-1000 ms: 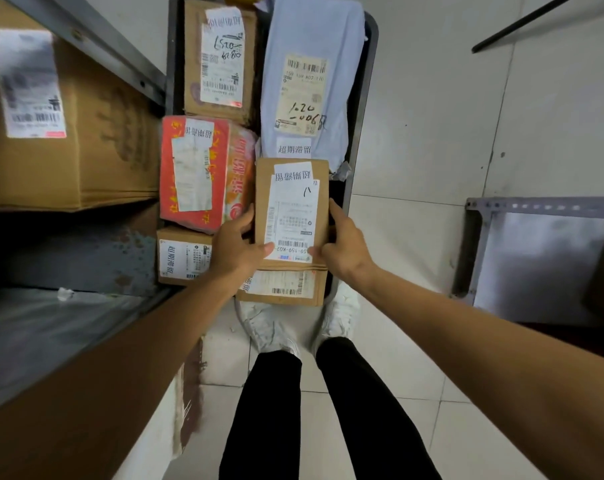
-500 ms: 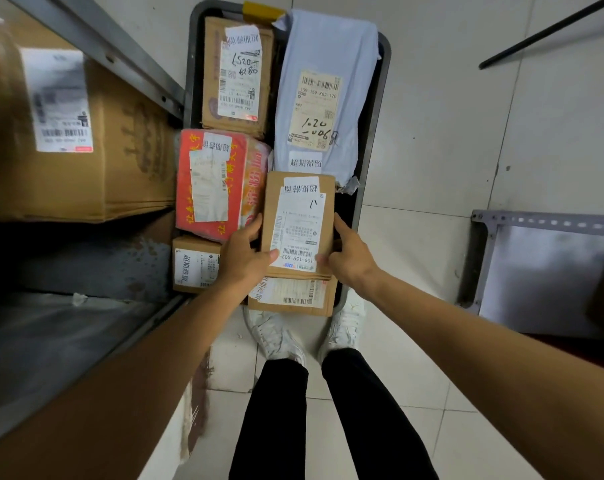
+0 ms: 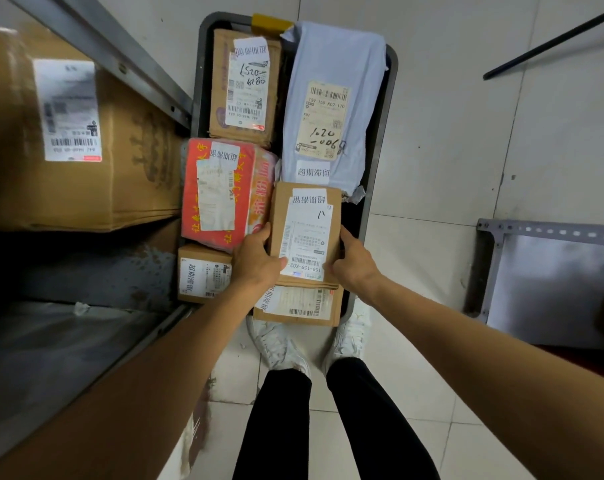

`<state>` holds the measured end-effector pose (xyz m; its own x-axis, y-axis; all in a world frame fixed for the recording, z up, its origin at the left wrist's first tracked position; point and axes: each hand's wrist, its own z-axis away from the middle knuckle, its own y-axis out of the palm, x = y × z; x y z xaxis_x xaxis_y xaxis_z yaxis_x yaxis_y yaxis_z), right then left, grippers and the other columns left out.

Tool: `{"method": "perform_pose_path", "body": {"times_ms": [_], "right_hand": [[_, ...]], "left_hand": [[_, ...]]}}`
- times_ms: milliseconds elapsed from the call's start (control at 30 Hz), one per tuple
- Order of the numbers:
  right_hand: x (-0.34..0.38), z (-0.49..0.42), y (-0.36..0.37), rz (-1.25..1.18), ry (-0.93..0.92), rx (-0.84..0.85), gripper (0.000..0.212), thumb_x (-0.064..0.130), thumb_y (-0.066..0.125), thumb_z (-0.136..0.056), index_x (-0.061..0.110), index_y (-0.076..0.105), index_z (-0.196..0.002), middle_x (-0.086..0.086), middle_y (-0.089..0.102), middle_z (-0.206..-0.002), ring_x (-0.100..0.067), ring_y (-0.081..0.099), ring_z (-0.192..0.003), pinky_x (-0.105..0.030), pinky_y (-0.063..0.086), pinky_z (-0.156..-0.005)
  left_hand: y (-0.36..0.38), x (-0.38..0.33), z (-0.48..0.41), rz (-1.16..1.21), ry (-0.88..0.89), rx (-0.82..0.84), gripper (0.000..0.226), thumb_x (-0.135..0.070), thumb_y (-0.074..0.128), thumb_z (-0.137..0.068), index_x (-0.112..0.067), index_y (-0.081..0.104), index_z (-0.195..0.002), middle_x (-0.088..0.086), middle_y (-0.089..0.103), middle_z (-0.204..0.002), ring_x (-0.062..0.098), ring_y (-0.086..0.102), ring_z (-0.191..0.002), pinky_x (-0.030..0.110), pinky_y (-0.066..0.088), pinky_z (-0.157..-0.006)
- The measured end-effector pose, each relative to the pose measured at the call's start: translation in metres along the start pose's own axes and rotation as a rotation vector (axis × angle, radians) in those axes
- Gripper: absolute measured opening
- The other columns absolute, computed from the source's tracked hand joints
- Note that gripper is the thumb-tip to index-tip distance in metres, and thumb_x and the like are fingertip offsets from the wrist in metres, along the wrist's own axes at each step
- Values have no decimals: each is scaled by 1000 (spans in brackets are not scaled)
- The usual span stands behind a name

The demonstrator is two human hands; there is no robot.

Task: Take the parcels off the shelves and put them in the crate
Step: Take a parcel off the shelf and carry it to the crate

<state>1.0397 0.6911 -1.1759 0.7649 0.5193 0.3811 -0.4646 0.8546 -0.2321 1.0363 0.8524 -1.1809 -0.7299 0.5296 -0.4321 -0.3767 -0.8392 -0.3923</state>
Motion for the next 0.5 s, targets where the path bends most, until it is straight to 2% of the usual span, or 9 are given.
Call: {"method": "perform_pose_path", "body": {"times_ms": [133, 267, 367, 433, 500], "right_hand": [[1, 3, -2, 30, 3, 1, 68, 0, 60, -87, 21, 32, -145, -6, 56, -132, -27, 55, -120, -39, 48, -93], [15, 18, -14, 111, 31, -38, 56, 8, 60, -88, 9, 37, -139, -12, 55, -131, -31, 54, -119, -41, 48, -98], [35, 41, -33, 212, -5, -71, 37, 16, 60, -88, 8, 47, -121, -13, 59, -120, -33, 57, -109, -45, 49, -93], [52, 61, -48, 267, -53, -78, 38, 20, 63, -88, 10, 49, -121, -12, 61, -118, -30, 60, -103, -41, 52, -89], [72, 84, -65, 300, -107, -84, 43, 22, 65, -87, 13, 49, -126, -11, 61, -120, -28, 60, -103, -38, 52, -87]], "left_hand": [[-3, -4, 3, -43, -3, 42, 68, 1, 64, -87, -21, 40, -146, 5, 55, -138, 24, 52, -126, 32, 43, -103], [-18, -24, 14, -145, 1, 92, 72, -1, 65, -86, -17, 35, -149, 6, 51, -142, 25, 50, -126, 34, 43, -104], [-36, -56, 31, -213, 35, 56, 66, -6, 69, -84, -13, 42, -143, 8, 54, -136, 24, 54, -118, 27, 43, -92], [-51, -85, 45, -296, 93, 62, 53, -11, 71, -83, -13, 52, -133, 9, 59, -127, 21, 56, -103, 26, 42, -80], [-68, -116, 63, -387, 147, 88, 50, -15, 70, -84, -14, 54, -131, 8, 60, -125, 22, 56, -106, 28, 45, -83]]}}
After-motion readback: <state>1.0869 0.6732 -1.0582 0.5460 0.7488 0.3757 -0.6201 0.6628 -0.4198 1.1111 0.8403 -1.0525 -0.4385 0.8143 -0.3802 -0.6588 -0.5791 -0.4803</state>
